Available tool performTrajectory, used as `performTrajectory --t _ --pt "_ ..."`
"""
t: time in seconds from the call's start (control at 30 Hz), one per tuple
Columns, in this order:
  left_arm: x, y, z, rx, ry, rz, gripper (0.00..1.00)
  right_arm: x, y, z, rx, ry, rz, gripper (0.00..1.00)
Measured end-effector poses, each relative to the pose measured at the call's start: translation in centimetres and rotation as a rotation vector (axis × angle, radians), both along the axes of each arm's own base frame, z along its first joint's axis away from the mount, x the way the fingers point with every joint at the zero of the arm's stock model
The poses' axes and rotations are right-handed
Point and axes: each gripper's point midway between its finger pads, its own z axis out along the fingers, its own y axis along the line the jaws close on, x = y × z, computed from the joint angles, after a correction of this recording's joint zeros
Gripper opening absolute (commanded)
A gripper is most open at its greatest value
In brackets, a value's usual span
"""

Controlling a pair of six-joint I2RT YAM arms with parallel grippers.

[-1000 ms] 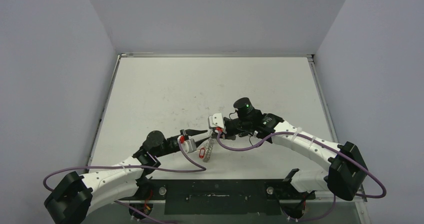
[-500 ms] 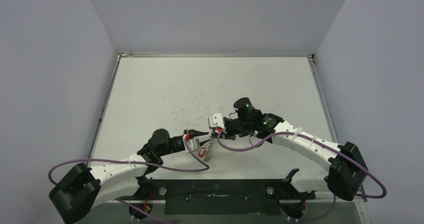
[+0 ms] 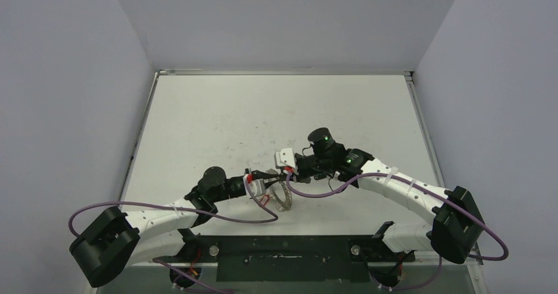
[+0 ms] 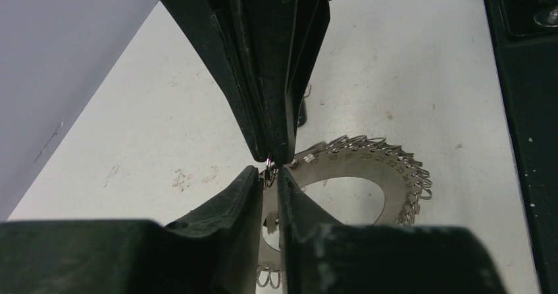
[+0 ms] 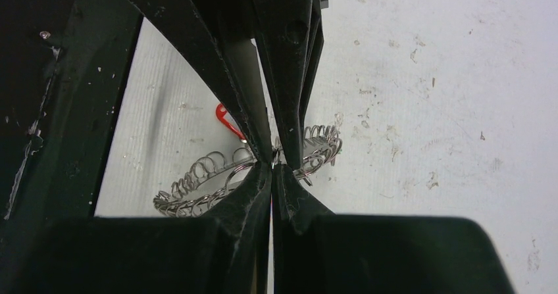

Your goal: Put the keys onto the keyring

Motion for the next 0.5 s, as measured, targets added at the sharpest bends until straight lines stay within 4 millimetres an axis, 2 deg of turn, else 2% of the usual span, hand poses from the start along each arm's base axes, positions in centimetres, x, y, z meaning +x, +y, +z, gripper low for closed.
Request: performTrajectory --t 0.03,0.07,0.23,0.27,0.37,0.47,0.5 --pt "0.0 0.0 -0.1 0.002 0.003 -0.001 0.01 0.0 0.0 0.0 0.0 0.0 0.0 0.0" --pt "0.0 -0.1 0.0 -0.001 0.001 0.0 0.0 0.0 0.0 0.0 0.0 0.001 0.0 0.0" --pt "0.0 -0.1 0.0 -0.001 0.001 -0.001 0.0 0.0 0.0 0.0 -0.001 -0.002 0.001 0.0" --pt "0.0 -0.1 0.0 -0.001 0.001 -0.001 0.0 0.0 0.0 0.0 -0.001 -0.002 0.001 0.05" --pt "0.0 0.0 0.1 -0.003 -0.001 -0.001 0.0 0.0 0.0 0.1 0.002 -0.002 0.0 0.31" --pt "0.0 0.1 0.6 -0.012 -0.011 0.005 0.0 -0.1 -0.2 1.0 0.026 -0.027 -0.003 0.5" --pt "0.0 0.2 0.8 -0.016 -0.015 0.008 0.0 -0.1 -0.3 1.5 0.04 -0.043 -0.006 0.53"
